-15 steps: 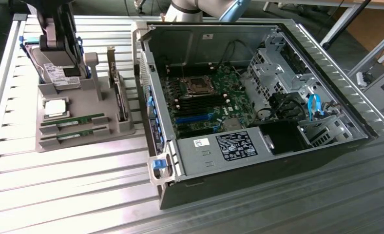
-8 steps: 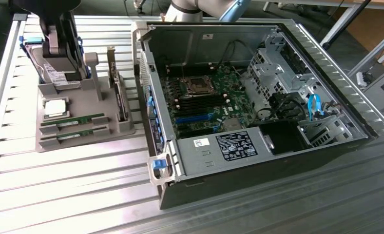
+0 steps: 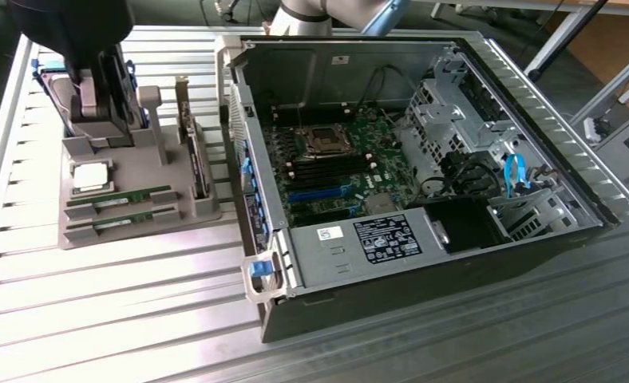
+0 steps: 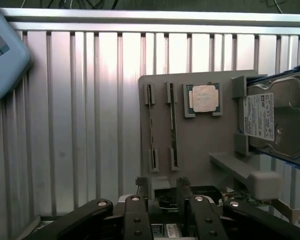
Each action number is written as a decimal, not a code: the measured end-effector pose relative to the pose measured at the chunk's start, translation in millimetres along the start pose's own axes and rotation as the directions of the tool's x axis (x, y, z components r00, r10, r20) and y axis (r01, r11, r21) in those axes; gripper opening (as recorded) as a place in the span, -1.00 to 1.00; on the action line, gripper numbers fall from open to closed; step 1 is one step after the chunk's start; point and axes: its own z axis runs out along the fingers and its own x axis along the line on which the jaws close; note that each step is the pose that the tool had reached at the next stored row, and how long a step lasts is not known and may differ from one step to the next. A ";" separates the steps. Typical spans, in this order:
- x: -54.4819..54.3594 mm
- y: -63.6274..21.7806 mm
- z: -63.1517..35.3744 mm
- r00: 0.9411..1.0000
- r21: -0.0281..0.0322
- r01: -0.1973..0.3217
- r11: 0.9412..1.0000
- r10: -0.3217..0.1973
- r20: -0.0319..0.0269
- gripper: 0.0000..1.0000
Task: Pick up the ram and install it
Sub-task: 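Pick up the ram and move it above insertion slot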
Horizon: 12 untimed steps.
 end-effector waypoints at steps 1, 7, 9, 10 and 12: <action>3.3 0.2 0.5 1.000 0.000 0.000 1.000 0.000 0.021 -0.29; 13.2 0.4 4.3 0.999 0.000 0.000 1.000 0.000 0.032 -0.29; 14.1 0.4 5.6 0.999 0.000 0.000 1.000 0.000 0.032 -0.29; 14.7 0.4 6.4 0.999 0.000 0.000 1.000 0.000 0.032 -0.29; 17.0 0.4 8.9 0.999 0.000 0.000 1.000 0.000 0.034 -0.29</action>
